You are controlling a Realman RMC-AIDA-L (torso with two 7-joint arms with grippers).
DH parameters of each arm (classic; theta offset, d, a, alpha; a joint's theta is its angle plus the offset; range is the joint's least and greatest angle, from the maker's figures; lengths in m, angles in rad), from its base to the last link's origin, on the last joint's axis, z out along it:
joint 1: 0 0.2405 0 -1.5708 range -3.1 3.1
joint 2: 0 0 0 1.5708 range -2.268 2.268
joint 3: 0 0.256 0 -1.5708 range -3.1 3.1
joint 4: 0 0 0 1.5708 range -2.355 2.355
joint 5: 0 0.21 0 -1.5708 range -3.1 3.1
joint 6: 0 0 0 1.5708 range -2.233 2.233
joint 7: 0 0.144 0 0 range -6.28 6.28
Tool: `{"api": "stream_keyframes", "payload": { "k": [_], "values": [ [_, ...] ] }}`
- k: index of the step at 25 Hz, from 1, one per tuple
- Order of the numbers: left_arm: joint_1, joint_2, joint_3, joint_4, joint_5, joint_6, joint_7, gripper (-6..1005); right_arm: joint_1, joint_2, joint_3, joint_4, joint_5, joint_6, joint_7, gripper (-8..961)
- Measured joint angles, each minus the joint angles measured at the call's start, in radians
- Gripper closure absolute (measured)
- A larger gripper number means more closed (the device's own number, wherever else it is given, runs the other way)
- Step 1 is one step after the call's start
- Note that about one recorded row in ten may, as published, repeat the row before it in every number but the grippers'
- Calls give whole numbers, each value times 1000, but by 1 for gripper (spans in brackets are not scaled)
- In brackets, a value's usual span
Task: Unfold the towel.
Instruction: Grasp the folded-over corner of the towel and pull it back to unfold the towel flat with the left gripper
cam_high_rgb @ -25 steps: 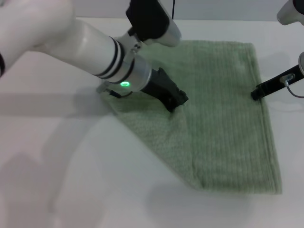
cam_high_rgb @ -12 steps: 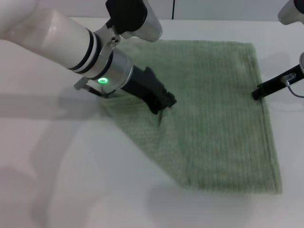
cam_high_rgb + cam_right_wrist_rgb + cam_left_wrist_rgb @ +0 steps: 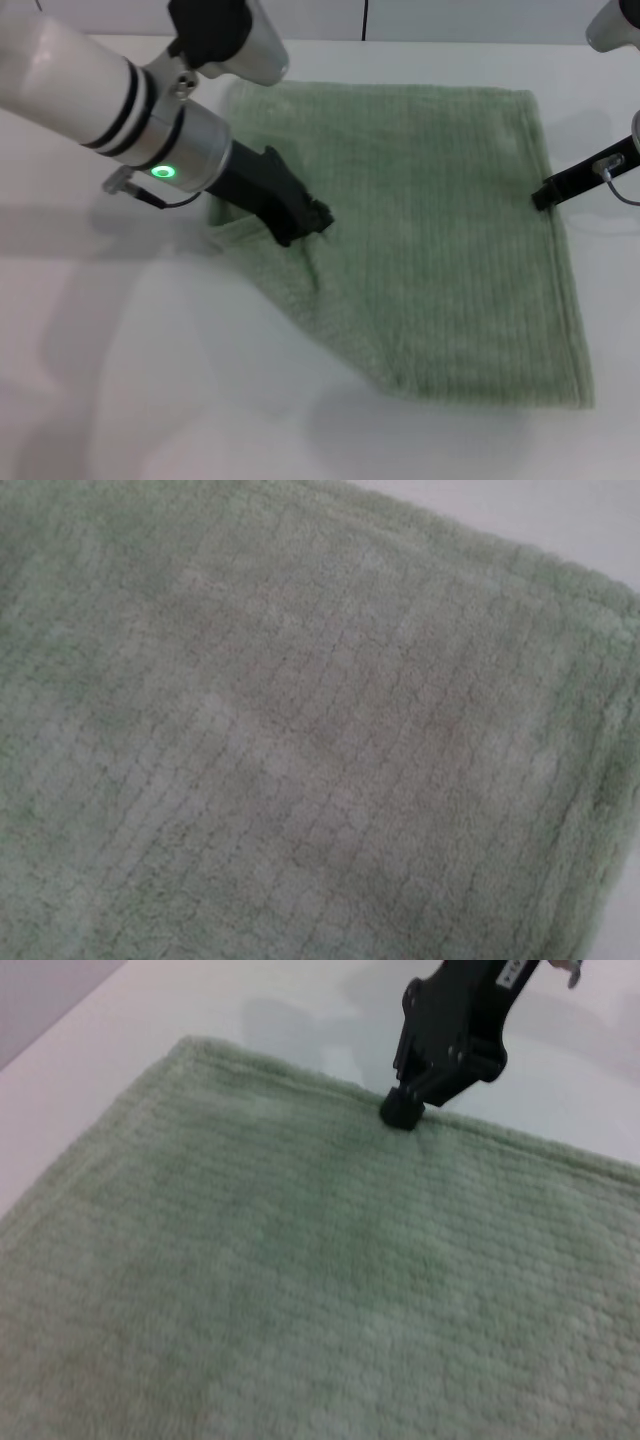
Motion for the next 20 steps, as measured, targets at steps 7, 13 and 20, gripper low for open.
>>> {"api": "stream_keyframes", "payload": {
  "k": [7,13,20],
  "values": [
    [22,0,-91,34,33,122,3,953,1,0,-2,0,-1,-1,0,955],
    [42,0,-149,43,40,196,8,952,2,0,-4,0,-2,0,0,954],
    [94,2,-168,102,40,258,-4,949,2,0,-4,1,-3,-1,0,955]
  ]
}}
